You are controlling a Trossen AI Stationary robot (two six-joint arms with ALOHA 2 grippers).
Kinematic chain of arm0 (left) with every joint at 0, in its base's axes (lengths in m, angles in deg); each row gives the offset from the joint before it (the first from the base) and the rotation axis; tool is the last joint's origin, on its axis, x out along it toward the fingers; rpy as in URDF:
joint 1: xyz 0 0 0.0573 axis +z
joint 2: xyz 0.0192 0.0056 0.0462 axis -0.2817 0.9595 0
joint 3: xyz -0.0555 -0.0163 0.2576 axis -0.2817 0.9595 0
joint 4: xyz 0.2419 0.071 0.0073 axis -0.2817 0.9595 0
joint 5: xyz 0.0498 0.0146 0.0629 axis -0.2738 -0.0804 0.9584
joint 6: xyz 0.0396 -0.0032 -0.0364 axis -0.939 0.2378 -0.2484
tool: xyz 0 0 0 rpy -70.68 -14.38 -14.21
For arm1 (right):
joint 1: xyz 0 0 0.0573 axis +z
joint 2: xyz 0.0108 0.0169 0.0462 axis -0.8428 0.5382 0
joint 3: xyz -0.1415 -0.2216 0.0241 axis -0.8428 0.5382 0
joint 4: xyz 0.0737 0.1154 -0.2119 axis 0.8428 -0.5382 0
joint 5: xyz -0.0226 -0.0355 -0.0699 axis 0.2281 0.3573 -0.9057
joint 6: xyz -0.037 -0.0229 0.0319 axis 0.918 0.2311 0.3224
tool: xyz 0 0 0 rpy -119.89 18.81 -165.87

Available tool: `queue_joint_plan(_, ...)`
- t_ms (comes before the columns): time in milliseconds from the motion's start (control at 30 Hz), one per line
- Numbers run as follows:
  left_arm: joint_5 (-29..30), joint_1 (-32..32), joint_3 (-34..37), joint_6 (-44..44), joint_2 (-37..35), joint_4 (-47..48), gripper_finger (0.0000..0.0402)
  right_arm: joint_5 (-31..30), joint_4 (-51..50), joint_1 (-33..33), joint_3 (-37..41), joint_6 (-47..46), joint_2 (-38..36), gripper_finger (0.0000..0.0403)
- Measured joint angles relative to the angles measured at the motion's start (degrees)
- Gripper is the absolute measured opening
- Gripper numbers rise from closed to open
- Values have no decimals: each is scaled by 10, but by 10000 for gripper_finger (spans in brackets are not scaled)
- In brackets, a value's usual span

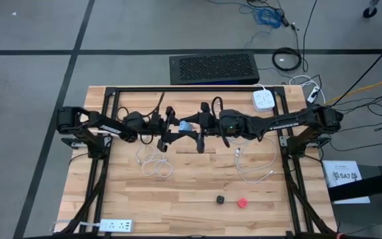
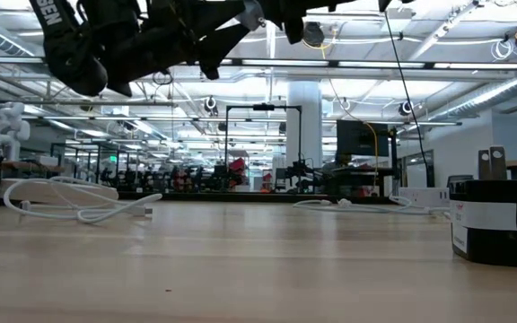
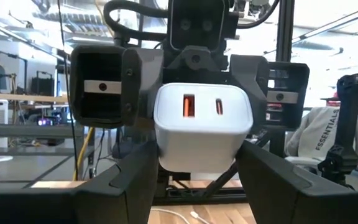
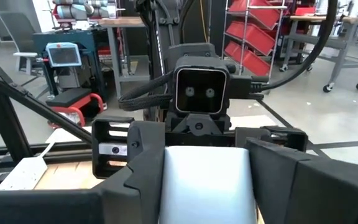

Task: Insert USB
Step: Insert the white charger adapter into the white outlet extension

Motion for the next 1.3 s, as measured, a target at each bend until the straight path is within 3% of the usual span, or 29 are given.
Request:
queue_joint_plan(233, 30, 0, -7, 0, 0, 40, 206, -1, -4, 0, 2, -9, 13, 164)
queue_joint_plan(500, 41, -1, -7, 3, 0, 55, 151, -3, -19, -2, 0, -11, 14, 164)
queue_joint_plan(700, 44, -1, -9, -7, 0, 70, 80, -1, -25, -4, 2, -20, 16, 212)
queue_joint_plan(867, 52, 0, -9, -15, 0, 76, 8, -15, -49, -13, 0, -19, 16, 184)
queue_joint_plan(933, 53, 2, -9, -19, 0, 78, 7, -22, -58, -13, 0, -18, 16, 165)
queue_joint_plan(1100, 53, 8, -9, -19, 0, 99, 4, -26, -64, -13, 1, -15, 16, 165)
queue_joint_plan(1300, 74, 18, -10, -34, -1, 187, 4, -29, -120, -15, 3, -11, 17, 165)
